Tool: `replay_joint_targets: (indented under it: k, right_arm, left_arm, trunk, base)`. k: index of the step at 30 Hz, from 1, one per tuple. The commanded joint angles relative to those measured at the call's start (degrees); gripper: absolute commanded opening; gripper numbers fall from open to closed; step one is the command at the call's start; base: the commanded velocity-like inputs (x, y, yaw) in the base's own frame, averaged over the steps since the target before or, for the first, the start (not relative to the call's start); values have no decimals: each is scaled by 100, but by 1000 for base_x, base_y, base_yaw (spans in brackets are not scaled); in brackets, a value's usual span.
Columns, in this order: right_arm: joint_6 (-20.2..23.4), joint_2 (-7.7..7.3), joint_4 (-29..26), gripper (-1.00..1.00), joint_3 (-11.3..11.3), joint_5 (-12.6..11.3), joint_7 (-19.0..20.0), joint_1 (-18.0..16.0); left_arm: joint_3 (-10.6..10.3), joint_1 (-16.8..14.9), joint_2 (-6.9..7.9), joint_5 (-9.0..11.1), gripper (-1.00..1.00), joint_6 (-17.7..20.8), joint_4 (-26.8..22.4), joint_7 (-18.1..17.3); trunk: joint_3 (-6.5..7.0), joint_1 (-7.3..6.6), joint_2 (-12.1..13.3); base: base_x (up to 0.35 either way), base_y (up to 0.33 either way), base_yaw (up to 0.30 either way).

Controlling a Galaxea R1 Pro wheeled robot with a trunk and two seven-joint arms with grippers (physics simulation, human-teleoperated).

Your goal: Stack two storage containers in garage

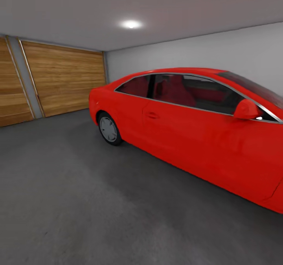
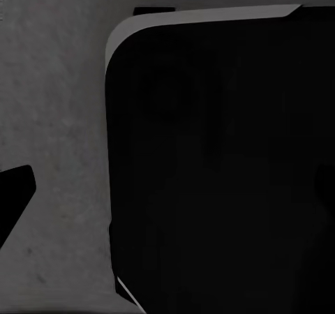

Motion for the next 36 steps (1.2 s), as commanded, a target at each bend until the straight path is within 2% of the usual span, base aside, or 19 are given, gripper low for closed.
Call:
replay_joint_targets:
  k: [1, 16, 22, 26, 36]
  right_arm:
    - [-23, 1, 4, 100, 1, -6, -6, -1]
    - [-14, -1, 4, 100, 1, -5, -6, -1]
    - [-31, 54, 4, 100, 34, 53, -6, -1]
    - [-34, 2, -12, 100, 3, 48, -6, -1]
    - [-41, 13, -14, 100, 40, 53, -6, -1]
  left_arm:
    - [1, -1, 0, 1, 100, -13, -1, 0]
    - [1, -1, 0, 0, 100, -13, -1, 0]
    - [1, -1, 0, 1, 100, -13, -1, 0]
    - [1, -1, 0, -3, 100, -13, 1, 0]
    - [1, -1, 0, -3, 100, -13, -1, 0]
  trunk:
    - [-4, 0, -2]
    - [-4, 0, -2]
    - [-4, 0, -2]
    - [-4, 0, -2]
    - [-4, 0, -2]
  base:
    - [0, 0, 298]
    - [0, 0, 298]
    - [0, 0, 295]
    - [0, 0, 294]
    - [0, 0, 294]
